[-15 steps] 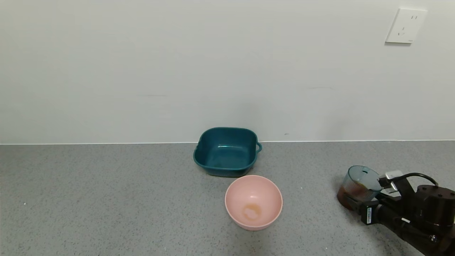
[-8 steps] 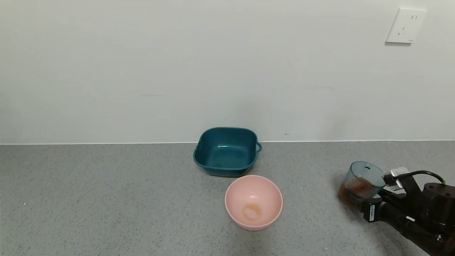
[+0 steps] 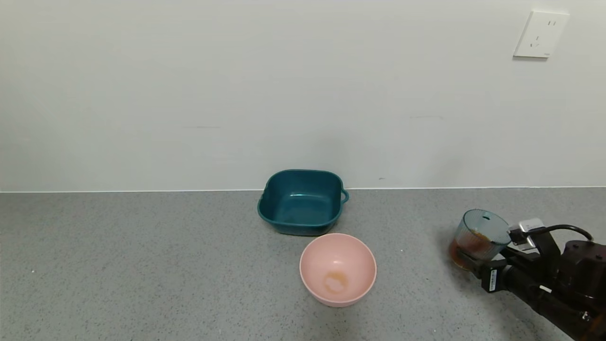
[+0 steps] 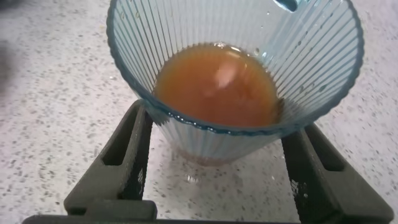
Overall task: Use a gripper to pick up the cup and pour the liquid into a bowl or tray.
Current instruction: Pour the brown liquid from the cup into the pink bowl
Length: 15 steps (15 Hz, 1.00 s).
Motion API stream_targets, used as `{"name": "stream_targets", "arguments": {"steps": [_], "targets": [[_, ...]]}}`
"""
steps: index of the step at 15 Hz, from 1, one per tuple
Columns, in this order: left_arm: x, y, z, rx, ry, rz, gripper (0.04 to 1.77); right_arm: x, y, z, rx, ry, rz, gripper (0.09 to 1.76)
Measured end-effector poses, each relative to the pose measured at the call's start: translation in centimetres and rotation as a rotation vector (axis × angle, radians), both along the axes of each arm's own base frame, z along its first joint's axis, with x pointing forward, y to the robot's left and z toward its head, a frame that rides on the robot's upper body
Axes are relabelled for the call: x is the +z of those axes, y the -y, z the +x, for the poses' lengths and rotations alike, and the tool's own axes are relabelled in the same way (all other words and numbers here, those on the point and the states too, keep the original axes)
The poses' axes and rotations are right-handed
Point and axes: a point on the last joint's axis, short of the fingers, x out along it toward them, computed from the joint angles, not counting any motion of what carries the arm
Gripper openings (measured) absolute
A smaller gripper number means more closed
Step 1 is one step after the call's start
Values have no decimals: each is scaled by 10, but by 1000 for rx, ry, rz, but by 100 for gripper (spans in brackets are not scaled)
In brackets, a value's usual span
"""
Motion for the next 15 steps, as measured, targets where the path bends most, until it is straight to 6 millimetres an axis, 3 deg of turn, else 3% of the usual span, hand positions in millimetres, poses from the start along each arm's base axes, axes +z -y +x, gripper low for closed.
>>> {"name": "stream_targets", "arguments": {"steps": [10, 15], "targets": [[0, 0, 0, 0, 0, 0, 172, 5, -31, 8, 33, 3, -50, 129], [0, 0, 0, 0, 0, 0, 172, 19, -41, 15, 57, -35, -62, 129]]}}
